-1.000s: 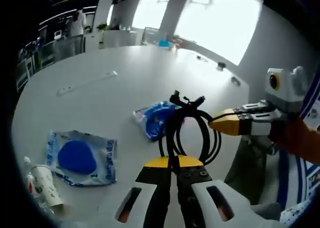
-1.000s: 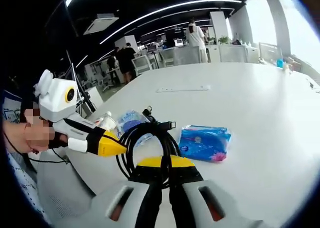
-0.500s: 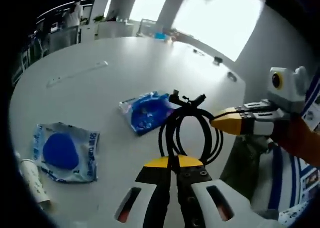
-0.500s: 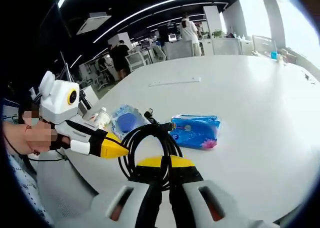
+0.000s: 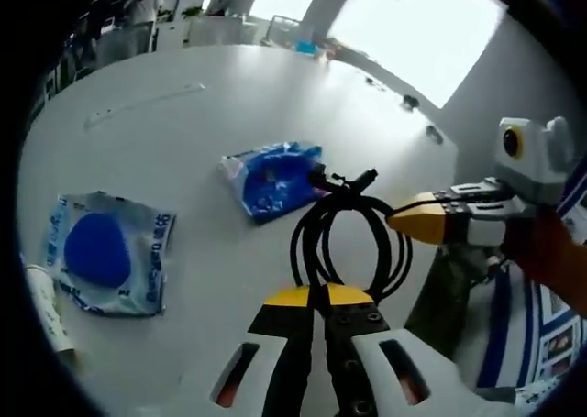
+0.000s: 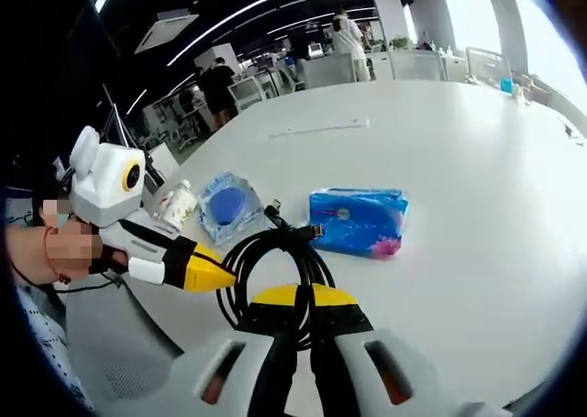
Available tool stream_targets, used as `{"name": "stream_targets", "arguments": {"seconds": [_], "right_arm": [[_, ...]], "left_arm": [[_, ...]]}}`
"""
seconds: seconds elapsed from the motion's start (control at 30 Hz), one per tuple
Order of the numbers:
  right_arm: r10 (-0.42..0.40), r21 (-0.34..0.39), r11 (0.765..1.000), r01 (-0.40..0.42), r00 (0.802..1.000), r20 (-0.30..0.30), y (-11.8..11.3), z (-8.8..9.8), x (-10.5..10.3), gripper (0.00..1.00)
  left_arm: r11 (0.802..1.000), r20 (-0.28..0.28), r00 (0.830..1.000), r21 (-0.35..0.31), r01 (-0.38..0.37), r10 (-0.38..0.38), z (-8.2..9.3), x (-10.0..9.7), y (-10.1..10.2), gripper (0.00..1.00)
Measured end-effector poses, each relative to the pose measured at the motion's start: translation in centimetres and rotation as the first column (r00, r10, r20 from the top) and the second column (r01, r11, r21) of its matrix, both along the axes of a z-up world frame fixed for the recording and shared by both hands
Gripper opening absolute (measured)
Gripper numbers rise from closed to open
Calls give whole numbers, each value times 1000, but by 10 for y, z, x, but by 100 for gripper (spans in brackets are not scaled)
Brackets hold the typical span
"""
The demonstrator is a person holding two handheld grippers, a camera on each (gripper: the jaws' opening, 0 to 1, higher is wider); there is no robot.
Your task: Arrange the tabletop items into an orderly group along one side of the table until the central work area is clear of visible clutter.
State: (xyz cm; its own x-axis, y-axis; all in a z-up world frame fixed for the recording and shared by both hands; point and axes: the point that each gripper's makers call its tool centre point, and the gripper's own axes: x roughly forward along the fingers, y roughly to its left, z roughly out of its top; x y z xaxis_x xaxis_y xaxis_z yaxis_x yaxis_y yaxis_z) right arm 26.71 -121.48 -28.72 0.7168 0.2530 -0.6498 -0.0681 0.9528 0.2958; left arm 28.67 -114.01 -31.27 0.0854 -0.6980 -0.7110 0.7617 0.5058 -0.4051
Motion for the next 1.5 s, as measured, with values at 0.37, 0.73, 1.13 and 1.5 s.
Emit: {"name": "stream_targets", "arguments": {"seconds": [0.37, 0.73, 1.13, 1.5], "right_arm": [[34, -1, 999, -34, 997, -74, 1, -20, 7, 0], [45, 15, 999, -44, 991, -127, 0, -40, 9, 0], [55, 11, 998, -54, 986, -158, -2, -52, 13, 0], [55, 7, 998, -55, 985, -166, -2, -61, 17, 0]], "left_arm": [[999, -49, 999, 42, -16, 18, -17, 2, 2, 0], [997, -102, 994, 65, -30, 37, -32, 1, 5, 0], [996, -121, 992, 83, -36, 46, -40, 6, 3, 0], [994, -152, 986, 91, -55, 68, -47, 7, 6, 0]]}}
